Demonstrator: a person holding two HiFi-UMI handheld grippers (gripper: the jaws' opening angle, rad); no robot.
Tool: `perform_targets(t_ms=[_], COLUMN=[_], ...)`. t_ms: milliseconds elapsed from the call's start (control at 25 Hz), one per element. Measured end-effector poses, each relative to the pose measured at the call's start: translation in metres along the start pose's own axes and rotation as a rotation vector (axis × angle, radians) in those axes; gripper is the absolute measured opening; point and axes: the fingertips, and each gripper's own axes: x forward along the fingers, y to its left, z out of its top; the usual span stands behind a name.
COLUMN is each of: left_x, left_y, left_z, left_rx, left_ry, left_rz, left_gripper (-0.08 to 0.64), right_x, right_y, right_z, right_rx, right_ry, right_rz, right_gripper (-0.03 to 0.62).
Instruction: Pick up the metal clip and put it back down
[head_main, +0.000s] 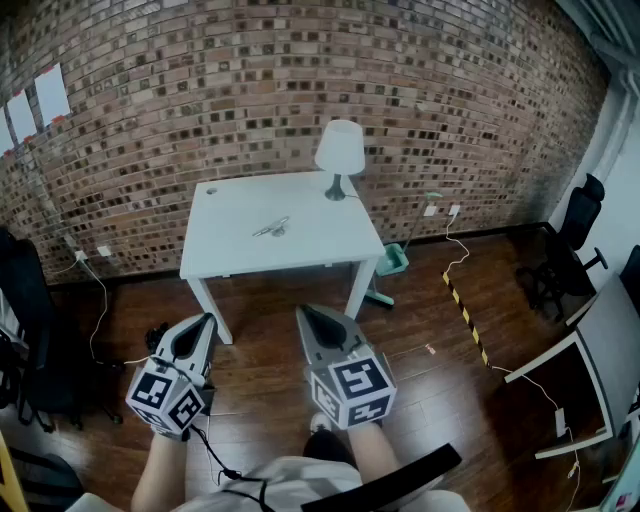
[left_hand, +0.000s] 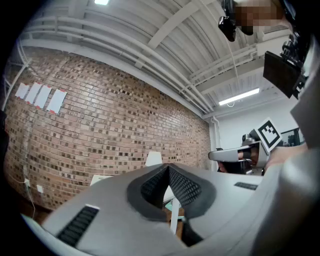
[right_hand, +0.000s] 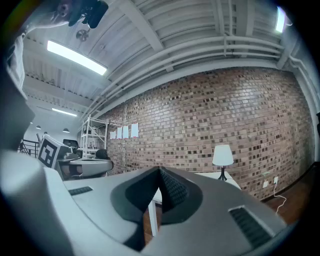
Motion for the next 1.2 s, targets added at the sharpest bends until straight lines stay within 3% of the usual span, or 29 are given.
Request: perform_targets(t_ms=[320,440,840,1040,1200], left_x=[0.082,0.136,0.331,0.377,0.388], left_y=[0.049,0.069,0.147,0.159,0.171], left_z=[-0.025,-0.034,-0.008,-0.014,-0.023], left_rx=[0.013,0.024,0.074,0.107,0.111], left_ry=[0.024,0.033,-0.016,0.016,0.053], left_rz=[-0.003,-0.001,0.032,0.032,0.026], left_gripper=[0.014,0.014,0.014,0.014,0.014], right_x=[0.082,0.128,0.291,0.328,0.343], right_y=[-0.057,-0.097,-0.245,-0.279,-0.283], right_z=[-0.016,-0.018,0.010,0.005,-0.002], right_rx=[0.015,0.026,-0.002,0.027,0.045], right_ry=[-0.010,-0.019,-0.012,0.009,0.026], right_rz=[0.006,0.019,0.065,0.069,0.067], right_gripper=[-0.011,-0.011,-0.011,-0.011,-0.011])
